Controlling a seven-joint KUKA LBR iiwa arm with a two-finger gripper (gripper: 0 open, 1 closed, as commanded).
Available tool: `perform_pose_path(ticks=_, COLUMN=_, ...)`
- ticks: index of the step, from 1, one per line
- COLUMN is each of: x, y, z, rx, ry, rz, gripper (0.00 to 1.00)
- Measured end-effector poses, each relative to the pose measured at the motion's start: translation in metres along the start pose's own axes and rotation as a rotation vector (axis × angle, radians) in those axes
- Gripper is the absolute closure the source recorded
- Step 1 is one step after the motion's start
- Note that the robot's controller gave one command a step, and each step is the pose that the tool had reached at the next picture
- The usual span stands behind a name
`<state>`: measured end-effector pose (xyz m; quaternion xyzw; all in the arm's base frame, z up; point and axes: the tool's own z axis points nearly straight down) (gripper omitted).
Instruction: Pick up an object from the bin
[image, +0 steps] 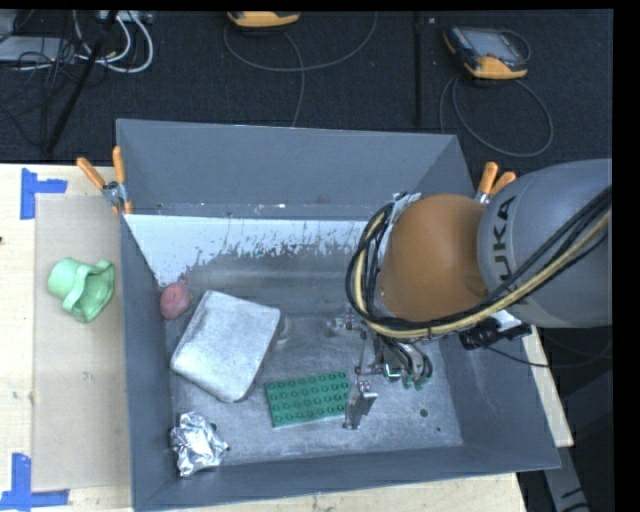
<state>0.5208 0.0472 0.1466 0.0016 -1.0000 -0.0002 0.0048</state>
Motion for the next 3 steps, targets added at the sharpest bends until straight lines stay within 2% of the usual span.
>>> perform_pose_path(ticks=1, x=-0.034, y=0.008, z=0.078, rx=0.000, ry=-0.014, rz=-0.092, gripper=0.00)
perform_pose_path(ticks=2, x=-0.036, y=0.008, z=0.071, rx=-0.001, ry=-0.019, rz=-0.090, gripper=1.00)
perform_pose_path(ticks=3, x=-0.048, y=-0.015, z=-0.084, rx=0.001, ry=-0.017, rz=-0.087, gripper=1.00)
